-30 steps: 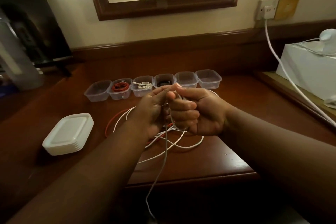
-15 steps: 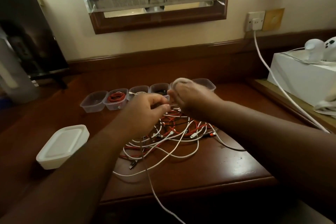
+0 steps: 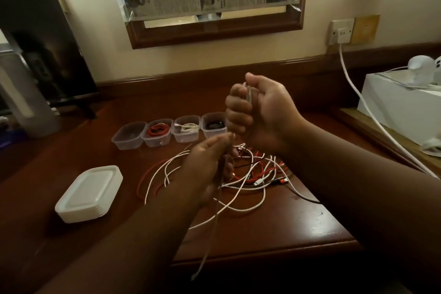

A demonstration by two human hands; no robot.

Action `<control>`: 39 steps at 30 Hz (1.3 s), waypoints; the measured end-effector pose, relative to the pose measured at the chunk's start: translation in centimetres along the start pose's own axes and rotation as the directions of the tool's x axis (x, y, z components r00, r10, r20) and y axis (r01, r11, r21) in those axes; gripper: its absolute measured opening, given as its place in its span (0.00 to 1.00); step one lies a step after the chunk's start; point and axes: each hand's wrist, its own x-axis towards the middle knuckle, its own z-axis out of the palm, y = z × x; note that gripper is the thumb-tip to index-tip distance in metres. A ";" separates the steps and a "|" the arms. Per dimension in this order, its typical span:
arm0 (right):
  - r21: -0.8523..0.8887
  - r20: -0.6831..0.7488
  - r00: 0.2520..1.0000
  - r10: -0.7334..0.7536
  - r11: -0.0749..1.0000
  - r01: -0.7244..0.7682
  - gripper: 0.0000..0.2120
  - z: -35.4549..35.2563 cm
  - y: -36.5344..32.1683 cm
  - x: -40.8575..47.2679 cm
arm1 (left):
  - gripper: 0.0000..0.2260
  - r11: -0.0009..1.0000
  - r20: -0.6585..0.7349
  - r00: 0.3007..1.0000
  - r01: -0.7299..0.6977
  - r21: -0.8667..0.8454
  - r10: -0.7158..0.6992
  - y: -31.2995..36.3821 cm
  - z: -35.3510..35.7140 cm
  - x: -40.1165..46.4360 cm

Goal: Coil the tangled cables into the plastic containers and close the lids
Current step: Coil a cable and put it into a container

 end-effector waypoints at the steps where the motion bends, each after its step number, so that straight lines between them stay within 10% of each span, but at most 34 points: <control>1: -0.106 -0.072 0.994 -0.088 0.991 0.080 0.21 -0.2 -0.2 0.4 | 0.06 1.000 0.027 1.000 0.002 0.028 -0.003 -0.3 0.2 -0.2; 4: -0.507 -0.179 0.947 -0.268 0.850 0.144 0.20 -1.1 -0.4 1.0 | 0.09 0.926 0.096 0.993 -0.097 0.364 0.066 0.2 -0.1 -0.7; 6: -0.756 -0.163 0.934 -0.319 0.649 0.089 0.18 -1.5 0.0 1.1 | 0.12 0.704 0.170 0.972 -0.235 0.670 0.163 1.0 -0.7 -0.8; 9: -0.993 -0.108 0.954 -0.279 -0.022 -0.119 0.19 -1.8 1.0 1.2 | 0.10 0.382 0.311 0.897 -0.420 0.823 0.315 2.8 -1.8 -0.6; 11: -0.956 -0.136 0.978 -0.159 -0.237 -0.172 0.18 -1.9 1.6 1.1 | 0.04 0.254 0.330 0.848 -0.456 0.853 0.414 4.5 -2.3 -0.2; 13: -0.977 -0.208 0.978 -0.002 -0.053 -0.208 0.17 -2.0 2.0 1.1 | 0.05 0.282 0.289 0.832 -0.454 0.845 0.475 6.0 -2.8 0.4; 17: -0.629 -0.205 0.913 0.353 0.667 -0.399 0.29 -2.0 1.4 0.6 | 0.13 0.718 0.167 0.940 -0.335 0.610 0.297 6.3 -3.3 1.0; 20: -0.334 -0.004 0.888 0.459 0.837 -0.434 0.28 -1.3 0.8 0.2 | 0.11 0.960 0.103 0.985 -0.159 0.231 0.138 4.8 -3.2 1.5; 24: 0.131 0.098 0.973 0.209 0.967 -0.220 0.24 0.3 0.3 0.2 | 0.06 1.000 0.013 1.000 -0.004 -0.026 0.004 2.5 -1.5 1.2; 26: 0.130 -0.039 0.999 -0.035 0.991 0.040 0.21 0.9 0.1 0.7 | 0.07 0.999 0.000 0.999 0.034 -0.020 -0.034 1.8 -0.3 0.6; 29: -0.380 -0.169 0.917 -0.362 0.882 0.278 0.17 0.3 0.3 1.4 | 0.07 0.976 0.034 0.998 -0.054 0.209 0.048 2.5 0.4 -0.3; 32: -0.957 0.008 0.840 -0.542 0.239 0.164 0.13 -1.2 1.0 1.5 | 0.07 0.569 0.145 0.954 -0.275 0.775 0.264 4.1 -0.4 -0.3; 35: -0.985 0.043 0.928 -0.370 -0.169 -0.021 0.15 -1.8 1.4 1.6 | 0.05 0.201 0.303 0.852 -0.416 0.887 0.426 5.1 -1.8 -0.2; 37: -0.988 -0.094 0.975 -0.203 -0.105 -0.117 0.17 -1.9 1.8 1.6 | 0.03 0.125 0.350 0.797 -0.463 0.878 0.492 5.6 -2.5 0.0; 39: -0.957 -0.203 0.979 0.004 0.208 -0.200 0.19 -2.0 2.1 1.3 | 0.03 0.151 0.372 0.761 -0.518 0.842 0.532 6.1 -2.9 0.2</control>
